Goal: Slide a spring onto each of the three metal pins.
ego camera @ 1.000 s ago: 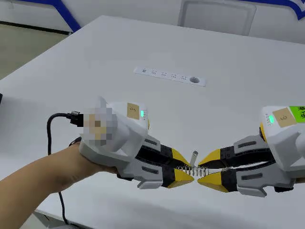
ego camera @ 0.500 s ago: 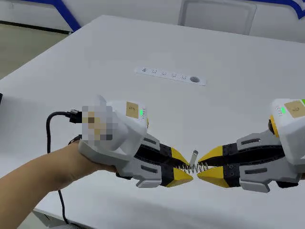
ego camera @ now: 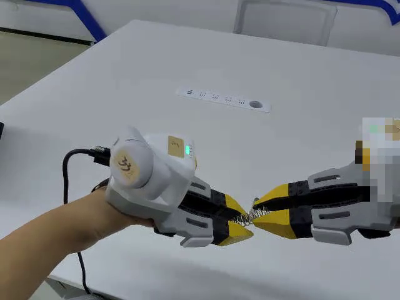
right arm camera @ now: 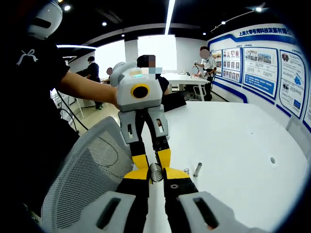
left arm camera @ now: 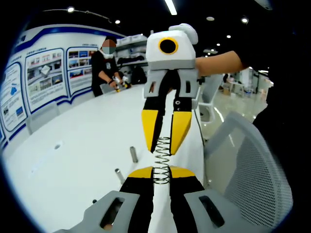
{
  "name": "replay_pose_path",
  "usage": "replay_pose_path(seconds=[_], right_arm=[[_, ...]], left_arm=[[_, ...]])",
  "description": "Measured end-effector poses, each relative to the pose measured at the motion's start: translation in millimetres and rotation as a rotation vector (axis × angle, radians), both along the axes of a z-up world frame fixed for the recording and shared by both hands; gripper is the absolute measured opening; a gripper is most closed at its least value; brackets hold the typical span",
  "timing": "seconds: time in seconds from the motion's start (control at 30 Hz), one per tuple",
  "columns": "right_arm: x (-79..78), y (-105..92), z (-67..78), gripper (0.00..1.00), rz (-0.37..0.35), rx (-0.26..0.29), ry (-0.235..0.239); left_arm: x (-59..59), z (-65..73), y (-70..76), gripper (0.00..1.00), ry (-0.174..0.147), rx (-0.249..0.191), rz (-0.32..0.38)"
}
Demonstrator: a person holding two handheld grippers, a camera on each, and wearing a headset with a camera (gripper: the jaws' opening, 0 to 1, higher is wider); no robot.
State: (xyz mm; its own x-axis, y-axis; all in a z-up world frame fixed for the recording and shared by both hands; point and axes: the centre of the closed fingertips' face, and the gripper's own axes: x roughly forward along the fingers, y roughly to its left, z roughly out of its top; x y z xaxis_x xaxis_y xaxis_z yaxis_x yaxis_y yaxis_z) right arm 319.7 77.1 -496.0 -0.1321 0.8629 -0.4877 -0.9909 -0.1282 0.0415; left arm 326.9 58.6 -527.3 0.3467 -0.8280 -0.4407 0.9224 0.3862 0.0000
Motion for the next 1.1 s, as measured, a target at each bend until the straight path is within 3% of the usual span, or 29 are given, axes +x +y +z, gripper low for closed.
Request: replay_pose_path(seconds=[0.67,0.73,0.8,1.0,1.1], right_arm=[[2.4,16.2,8.9,0.11,-0.022,0.031,-0.028],[1.9,16.4,8.7,0.1,-0.022,0.028,-0.034],[2.2,16.8,9.4,0.1,-0.028,0.03,-0.034],[8.6,17.5,13.6,0.11,-0.049,0.037,-0.039],[13.1,16.4,18.0,0.11,-0.059,0.043,-0.042]], left_arm=[[5.9,0.3,-0.2,0.11,0.003,-0.024,0.039],[5.5,0.4,0.8,0.11,0.044,-0.05,0.059],[7.1,1.8,3.5,0.12,0.048,-0.062,0.071],[12.3,5.1,7.2,0.13,0.016,-0.063,0.093],[13.7,5.5,10.4,0.18,0.023,-0.067,0.106]])
